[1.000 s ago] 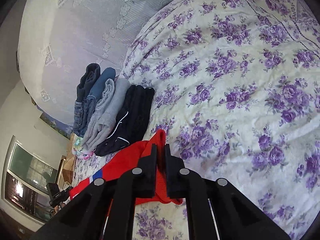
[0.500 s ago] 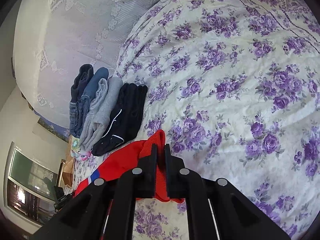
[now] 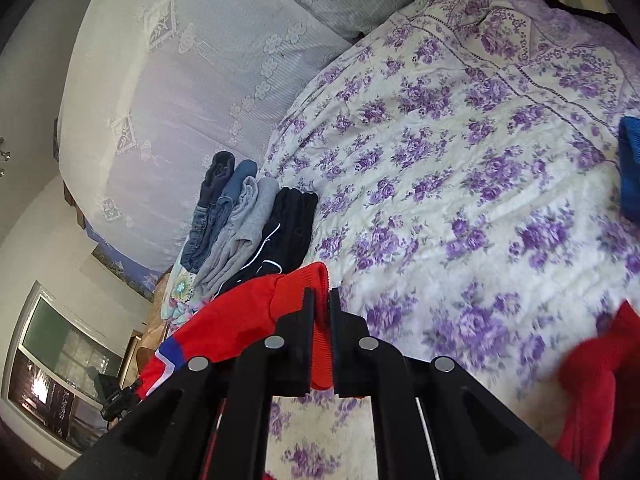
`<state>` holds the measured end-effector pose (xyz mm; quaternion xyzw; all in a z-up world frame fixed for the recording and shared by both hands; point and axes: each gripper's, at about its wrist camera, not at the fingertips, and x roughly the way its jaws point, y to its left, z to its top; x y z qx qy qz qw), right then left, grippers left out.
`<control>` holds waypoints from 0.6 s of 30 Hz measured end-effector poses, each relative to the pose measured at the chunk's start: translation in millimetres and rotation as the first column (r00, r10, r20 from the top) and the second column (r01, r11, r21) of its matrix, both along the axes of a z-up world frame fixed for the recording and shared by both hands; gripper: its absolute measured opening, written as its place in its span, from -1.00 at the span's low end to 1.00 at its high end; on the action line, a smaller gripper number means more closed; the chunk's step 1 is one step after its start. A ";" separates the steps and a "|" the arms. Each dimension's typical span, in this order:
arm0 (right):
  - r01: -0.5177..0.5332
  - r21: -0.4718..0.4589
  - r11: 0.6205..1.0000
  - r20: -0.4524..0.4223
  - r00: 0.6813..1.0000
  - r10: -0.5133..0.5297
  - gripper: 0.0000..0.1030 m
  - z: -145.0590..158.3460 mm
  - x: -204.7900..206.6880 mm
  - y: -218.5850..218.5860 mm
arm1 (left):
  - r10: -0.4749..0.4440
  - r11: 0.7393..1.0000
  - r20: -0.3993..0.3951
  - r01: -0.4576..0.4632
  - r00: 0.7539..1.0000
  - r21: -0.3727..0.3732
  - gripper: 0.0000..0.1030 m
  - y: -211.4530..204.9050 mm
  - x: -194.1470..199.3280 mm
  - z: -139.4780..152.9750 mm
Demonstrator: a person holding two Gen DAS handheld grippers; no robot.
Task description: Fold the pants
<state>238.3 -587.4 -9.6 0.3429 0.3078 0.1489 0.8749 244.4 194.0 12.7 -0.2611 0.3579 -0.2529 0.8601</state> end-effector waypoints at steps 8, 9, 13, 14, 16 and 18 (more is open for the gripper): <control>0.040 -0.050 0.998 0.079 0.996 -0.036 -0.87 -22.9 -128.7 -11.5 | -0.030 0.999 0.005 0.030 1.000 -0.027 -0.66 2.1 -75.8 -20.6; 0.051 -0.055 0.997 0.081 0.996 -0.046 -0.87 -29.9 -145.3 -15.3 | -0.022 0.999 -0.012 0.022 1.000 -0.043 -0.66 5.9 -86.6 -30.4; 0.098 0.013 0.995 0.063 0.993 -0.099 -0.87 -58.5 -203.8 -31.9 | 0.002 0.993 -0.057 -0.009 0.998 -0.116 -0.62 17.9 -115.8 -61.4; 0.092 0.039 0.995 0.047 0.994 -0.094 -0.83 -62.9 -209.9 -32.4 | 0.007 0.991 -0.061 -0.015 0.998 -0.130 -0.61 19.1 -120.0 -65.9; 0.077 0.099 0.992 0.015 0.997 -0.079 -0.76 -65.1 -214.0 -25.9 | 0.015 0.988 -0.053 -0.023 0.998 -0.156 -0.60 21.1 -126.2 -70.4; 0.043 0.207 0.977 -0.004 0.999 -0.043 -0.37 -62.2 -206.6 -11.3 | 0.019 0.990 -0.039 -0.024 0.999 -0.138 -0.60 17.9 -127.9 -67.4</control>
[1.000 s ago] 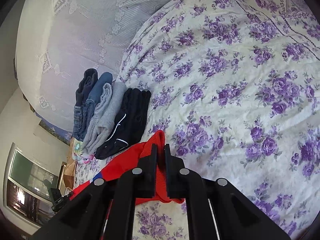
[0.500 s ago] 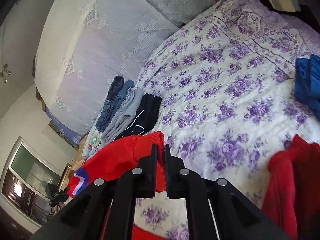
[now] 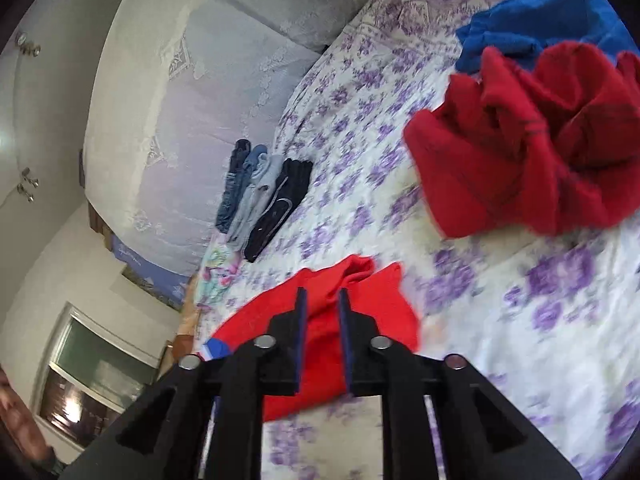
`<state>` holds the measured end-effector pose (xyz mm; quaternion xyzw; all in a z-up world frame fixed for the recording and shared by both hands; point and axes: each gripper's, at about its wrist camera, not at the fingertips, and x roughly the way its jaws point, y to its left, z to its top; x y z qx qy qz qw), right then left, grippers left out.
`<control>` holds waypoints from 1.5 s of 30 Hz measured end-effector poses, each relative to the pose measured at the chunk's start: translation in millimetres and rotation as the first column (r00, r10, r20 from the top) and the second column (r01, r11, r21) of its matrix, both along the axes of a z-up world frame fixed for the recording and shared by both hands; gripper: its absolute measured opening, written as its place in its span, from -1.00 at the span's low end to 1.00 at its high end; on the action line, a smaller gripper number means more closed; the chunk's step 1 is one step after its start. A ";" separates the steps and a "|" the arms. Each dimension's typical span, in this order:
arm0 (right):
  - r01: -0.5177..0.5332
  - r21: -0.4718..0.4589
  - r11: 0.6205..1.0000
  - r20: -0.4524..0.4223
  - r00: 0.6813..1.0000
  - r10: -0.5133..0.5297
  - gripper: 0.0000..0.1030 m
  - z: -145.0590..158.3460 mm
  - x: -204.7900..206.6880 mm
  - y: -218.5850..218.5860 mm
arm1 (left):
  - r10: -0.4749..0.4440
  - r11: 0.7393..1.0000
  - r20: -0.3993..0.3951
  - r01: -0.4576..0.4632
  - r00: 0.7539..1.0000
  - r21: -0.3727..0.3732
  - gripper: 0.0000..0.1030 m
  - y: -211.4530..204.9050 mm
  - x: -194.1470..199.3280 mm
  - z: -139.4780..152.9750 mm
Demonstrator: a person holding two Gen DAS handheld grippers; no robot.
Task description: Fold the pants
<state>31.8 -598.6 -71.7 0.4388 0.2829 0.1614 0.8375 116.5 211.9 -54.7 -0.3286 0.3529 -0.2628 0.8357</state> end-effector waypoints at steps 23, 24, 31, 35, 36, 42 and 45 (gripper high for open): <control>0.064 0.150 0.987 -0.231 0.972 -0.028 -0.88 -9.5 76.6 75.7 | -0.053 0.999 0.024 0.053 0.998 0.001 -0.61 5.4 19.8 21.7; 0.061 0.152 0.986 -0.189 0.981 -0.032 -0.88 3.9 72.7 73.2 | -0.055 0.998 0.037 0.054 0.998 0.008 -0.61 5.1 20.4 29.5; 0.031 0.027 0.999 -0.100 0.995 -0.028 -0.88 33.5 8.4 48.5 | -0.132 0.989 0.098 0.124 0.986 0.076 -0.58 -2.4 -13.2 46.9; 0.087 0.107 0.990 -0.232 0.971 -0.061 -0.88 -33.2 -20.4 27.7 | -0.161 0.973 -0.032 0.164 0.987 0.160 0.08 -8.1 -27.5 7.5; 0.100 0.131 0.986 -0.249 0.966 -0.065 -0.88 -46.0 -23.7 26.6 | -0.137 0.978 -0.061 0.145 0.989 0.152 0.15 -3.6 -32.1 2.1; 0.101 0.179 0.979 -0.221 0.973 -0.060 -0.88 -53.1 -25.2 28.0 | -0.052 0.999 -0.041 0.052 0.998 -0.010 0.13 15.6 -69.0 12.5; 0.086 0.174 0.981 -0.208 0.977 -0.049 -0.88 -45.7 -24.0 28.9 | -0.036 0.997 -0.039 0.033 0.999 -0.076 0.23 4.5 -73.3 15.0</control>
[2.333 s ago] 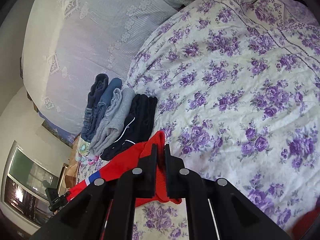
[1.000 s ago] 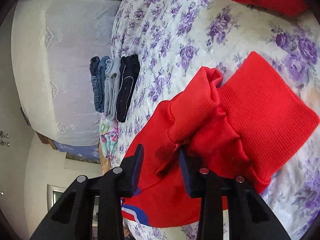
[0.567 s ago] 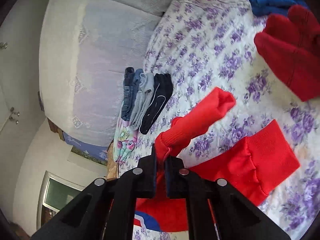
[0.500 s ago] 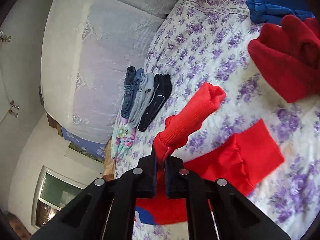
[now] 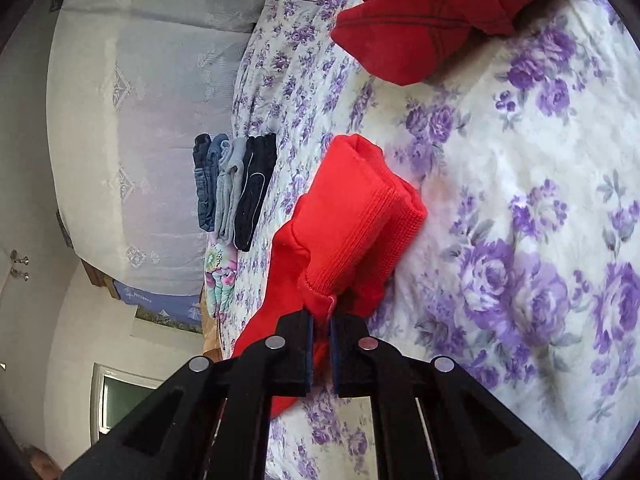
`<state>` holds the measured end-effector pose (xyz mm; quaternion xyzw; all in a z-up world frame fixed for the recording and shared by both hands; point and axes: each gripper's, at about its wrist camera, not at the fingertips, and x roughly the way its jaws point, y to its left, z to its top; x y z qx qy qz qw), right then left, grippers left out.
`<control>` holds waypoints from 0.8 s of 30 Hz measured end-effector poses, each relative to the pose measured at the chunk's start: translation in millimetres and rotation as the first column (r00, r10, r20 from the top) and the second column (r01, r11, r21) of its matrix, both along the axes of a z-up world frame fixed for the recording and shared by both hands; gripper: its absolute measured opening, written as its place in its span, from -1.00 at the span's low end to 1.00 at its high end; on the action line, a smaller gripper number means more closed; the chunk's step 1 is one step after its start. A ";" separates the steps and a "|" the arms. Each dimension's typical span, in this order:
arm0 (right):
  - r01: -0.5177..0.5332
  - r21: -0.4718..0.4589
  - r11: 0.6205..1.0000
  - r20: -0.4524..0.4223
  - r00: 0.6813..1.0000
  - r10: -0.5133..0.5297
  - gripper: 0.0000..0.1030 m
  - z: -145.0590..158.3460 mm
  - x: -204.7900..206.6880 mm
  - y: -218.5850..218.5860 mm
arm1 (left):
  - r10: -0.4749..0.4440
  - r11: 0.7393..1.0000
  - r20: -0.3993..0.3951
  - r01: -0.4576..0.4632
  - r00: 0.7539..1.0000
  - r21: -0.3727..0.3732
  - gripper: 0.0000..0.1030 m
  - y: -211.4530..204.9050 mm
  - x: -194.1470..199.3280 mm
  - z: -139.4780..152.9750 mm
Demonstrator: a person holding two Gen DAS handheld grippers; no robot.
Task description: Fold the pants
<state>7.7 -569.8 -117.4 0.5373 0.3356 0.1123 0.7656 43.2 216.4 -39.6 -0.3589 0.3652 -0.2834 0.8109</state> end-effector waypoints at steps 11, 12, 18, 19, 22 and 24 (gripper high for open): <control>-0.012 0.025 1.000 -0.005 1.000 0.012 -0.88 -4.2 0.1 -2.3 | 0.065 0.996 -0.133 -0.055 0.989 0.073 -0.46 -32.2 57.7 -1.5; -0.018 0.020 1.000 0.004 1.000 0.018 -0.88 -0.5 1.6 -1.6 | 0.073 0.994 -0.100 -0.064 0.992 0.087 -0.48 -31.1 57.8 7.6; -0.065 -0.087 0.994 0.084 0.994 0.072 -0.88 23.0 4.1 2.6 | 0.076 0.982 -0.008 -0.073 0.997 0.176 -0.51 -30.0 46.1 17.2; -0.069 -0.105 0.992 0.057 0.996 0.075 -0.88 16.1 3.6 1.0 | 0.074 0.983 -0.066 -0.062 0.995 0.171 -0.51 -27.7 46.0 0.5; -0.063 -0.060 0.996 -0.036 0.997 0.061 -0.93 -19.7 0.3 -4.3 | 0.049 0.998 -0.160 -0.040 0.986 0.058 -0.54 -18.4 38.1 -38.8; -0.066 -0.063 0.996 -0.009 0.998 0.066 -0.82 -15.1 -4.0 -3.5 | 0.066 0.997 -0.141 -0.061 0.988 0.038 -0.49 -15.2 27.7 -33.8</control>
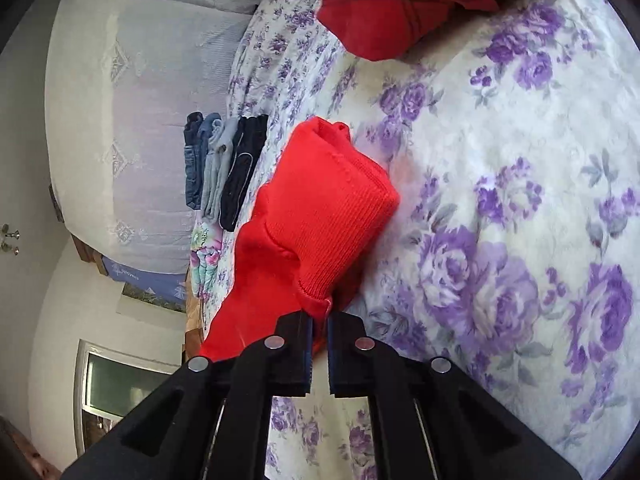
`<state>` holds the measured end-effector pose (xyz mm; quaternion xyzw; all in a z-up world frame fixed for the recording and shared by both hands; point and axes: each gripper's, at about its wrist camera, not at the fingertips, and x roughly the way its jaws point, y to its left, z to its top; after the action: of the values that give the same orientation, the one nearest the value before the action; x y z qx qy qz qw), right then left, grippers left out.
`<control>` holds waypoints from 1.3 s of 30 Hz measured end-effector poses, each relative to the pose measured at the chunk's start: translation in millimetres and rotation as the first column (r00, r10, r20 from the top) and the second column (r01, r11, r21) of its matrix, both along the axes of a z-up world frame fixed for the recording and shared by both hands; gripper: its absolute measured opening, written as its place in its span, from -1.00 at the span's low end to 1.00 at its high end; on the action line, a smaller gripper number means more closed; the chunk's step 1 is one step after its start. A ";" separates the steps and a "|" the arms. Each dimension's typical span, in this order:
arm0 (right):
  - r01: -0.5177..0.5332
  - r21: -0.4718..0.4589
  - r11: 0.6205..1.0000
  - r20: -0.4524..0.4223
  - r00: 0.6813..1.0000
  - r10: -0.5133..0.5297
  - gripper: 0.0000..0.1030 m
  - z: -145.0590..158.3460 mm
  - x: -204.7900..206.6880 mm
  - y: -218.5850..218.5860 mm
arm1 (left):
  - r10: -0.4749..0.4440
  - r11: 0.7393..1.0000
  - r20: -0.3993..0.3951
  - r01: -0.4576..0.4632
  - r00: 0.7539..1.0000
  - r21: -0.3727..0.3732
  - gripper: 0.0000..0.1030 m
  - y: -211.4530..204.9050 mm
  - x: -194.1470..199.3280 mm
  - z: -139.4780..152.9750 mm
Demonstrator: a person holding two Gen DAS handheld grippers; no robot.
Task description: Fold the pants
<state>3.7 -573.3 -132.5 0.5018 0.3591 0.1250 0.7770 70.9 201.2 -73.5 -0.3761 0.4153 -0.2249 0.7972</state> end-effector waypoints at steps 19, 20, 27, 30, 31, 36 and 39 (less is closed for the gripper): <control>0.235 -0.018 0.972 0.058 0.970 -0.234 -0.37 12.0 19.7 3.4 | -0.251 0.967 0.139 0.242 0.958 0.082 0.40 -164.1 -6.5 33.8; 0.247 0.009 0.969 0.095 0.964 -0.247 -0.44 16.8 14.9 4.3 | -0.268 0.962 0.138 0.257 0.953 0.093 0.40 -178.5 -4.7 33.9; 0.239 -0.158 0.958 0.127 0.967 -0.221 -0.46 19.8 1.1 -1.8 | -0.399 0.891 0.189 0.331 0.898 0.310 0.58 -292.0 12.7 48.9; 0.235 -0.184 0.954 0.147 0.967 -0.210 -0.52 5.8 1.5 -4.6 | -0.377 0.856 0.137 0.288 0.916 0.430 0.58 -324.9 34.6 28.3; 0.234 -0.217 0.948 0.155 0.967 -0.203 -0.49 8.8 1.9 -1.7 | -0.349 0.846 0.095 0.270 0.932 0.460 0.58 -329.8 42.7 16.1; 0.241 -0.228 0.943 0.190 0.961 -0.200 -0.48 5.2 0.8 -0.4 | -0.316 0.782 0.079 0.212 0.946 0.587 0.58 -343.6 47.8 1.2; 0.243 -0.224 0.944 0.199 0.959 -0.200 -0.47 4.7 3.0 0.2 | -0.271 0.799 0.088 0.174 0.958 0.576 0.58 -345.3 41.0 9.9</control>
<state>6.6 -573.0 -127.9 0.4262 0.2440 0.0342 0.8704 112.0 -144.1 -63.6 -0.0532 0.4366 -0.2154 0.8719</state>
